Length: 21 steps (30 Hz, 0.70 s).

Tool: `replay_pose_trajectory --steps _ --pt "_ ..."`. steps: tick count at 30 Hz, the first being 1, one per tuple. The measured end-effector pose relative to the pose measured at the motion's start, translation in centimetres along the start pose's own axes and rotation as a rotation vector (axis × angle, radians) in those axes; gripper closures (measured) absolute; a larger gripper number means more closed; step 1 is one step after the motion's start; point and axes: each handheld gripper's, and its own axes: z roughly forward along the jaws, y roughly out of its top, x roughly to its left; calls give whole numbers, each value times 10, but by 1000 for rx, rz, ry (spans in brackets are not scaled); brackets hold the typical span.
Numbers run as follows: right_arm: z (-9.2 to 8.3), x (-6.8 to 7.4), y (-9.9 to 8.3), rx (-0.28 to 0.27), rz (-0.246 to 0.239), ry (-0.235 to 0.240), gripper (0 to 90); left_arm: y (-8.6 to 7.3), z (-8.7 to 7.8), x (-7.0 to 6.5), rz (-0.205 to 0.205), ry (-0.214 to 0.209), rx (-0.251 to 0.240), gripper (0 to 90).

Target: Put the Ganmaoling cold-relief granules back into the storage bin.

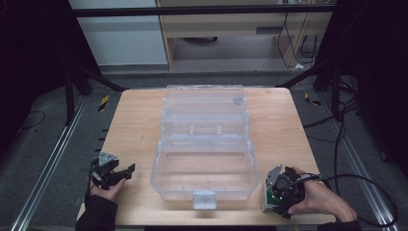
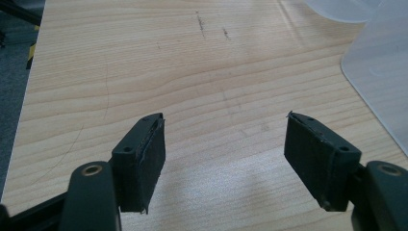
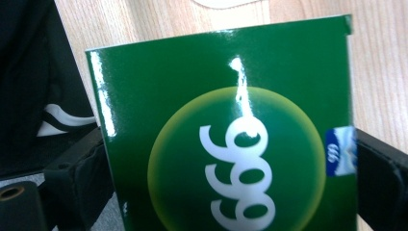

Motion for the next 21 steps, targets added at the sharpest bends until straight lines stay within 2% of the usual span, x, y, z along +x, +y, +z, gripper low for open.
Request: replay_pose_trajectory --steps 6,11,13,21 --pt "5 -2 0 7 1 11 83 0 0 0 0 1 1 301" --pt "1 -2 -1 2 19 25 135 0 0 0 0 1 0 302" --pt "-1 -2 -1 -3 12 22 149 0 0 0 0 2 0 302" --pt "-7 -3 -1 -6 7 15 155 0 0 0 -2 2 -1 302"
